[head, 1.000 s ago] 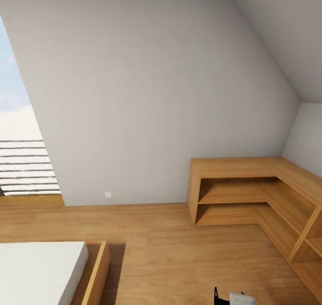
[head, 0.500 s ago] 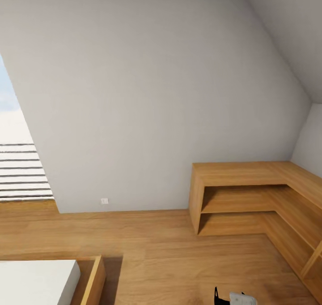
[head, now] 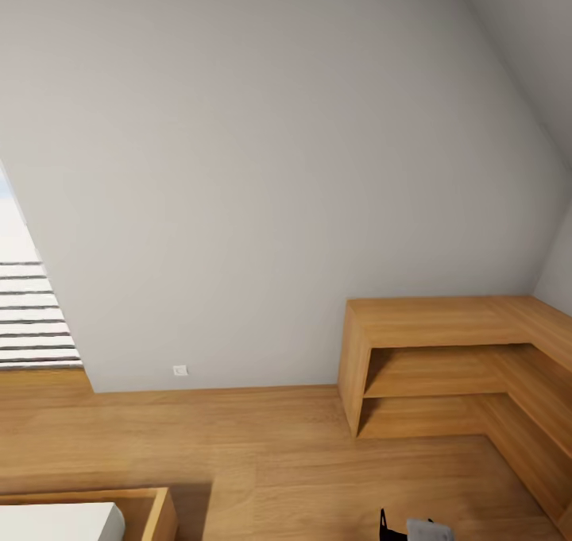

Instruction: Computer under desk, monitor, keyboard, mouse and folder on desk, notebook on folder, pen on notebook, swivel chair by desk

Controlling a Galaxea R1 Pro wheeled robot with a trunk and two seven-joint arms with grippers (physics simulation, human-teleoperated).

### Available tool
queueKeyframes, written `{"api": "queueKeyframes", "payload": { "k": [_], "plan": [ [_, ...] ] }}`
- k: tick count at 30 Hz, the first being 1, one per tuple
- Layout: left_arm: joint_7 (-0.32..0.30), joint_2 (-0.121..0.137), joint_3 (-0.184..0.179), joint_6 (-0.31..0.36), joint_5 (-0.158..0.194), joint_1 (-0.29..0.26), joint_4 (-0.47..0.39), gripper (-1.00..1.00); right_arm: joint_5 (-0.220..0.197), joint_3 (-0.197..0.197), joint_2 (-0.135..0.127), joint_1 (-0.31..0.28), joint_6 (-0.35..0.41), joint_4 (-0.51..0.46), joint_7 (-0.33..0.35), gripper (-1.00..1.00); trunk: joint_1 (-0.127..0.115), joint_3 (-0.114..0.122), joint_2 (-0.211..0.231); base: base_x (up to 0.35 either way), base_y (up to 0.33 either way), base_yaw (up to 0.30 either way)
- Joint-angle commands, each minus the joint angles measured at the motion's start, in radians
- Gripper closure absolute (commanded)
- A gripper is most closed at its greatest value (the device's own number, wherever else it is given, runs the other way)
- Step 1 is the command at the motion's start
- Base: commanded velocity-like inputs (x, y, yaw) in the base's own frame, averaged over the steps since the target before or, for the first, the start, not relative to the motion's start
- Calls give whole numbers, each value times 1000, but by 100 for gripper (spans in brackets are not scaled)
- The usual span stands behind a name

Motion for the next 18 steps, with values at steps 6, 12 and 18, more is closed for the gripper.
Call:
{"api": "queueKeyframes", "payload": {
  "k": [6, 12, 18],
  "plan": [
    [9, 4, 0, -4, 14, 0, -1, -100, -2, 9, 3, 1, 1, 17, -10, -100, 1, -1, -1, 321, 0, 0],
    [12, 8, 29, -4, 17, 0, 0, -100, -3, 9, 4, 6, 0, 74, -10, -100, 1, -1, -1, 302, 0, 0],
    [12, 11, 38, -5, 16, 0, 43, -100, -5, 7, 0, 38, -3, 91, -10, -100, 1, -1, -1, 225, 0, 0]
  ]
}}
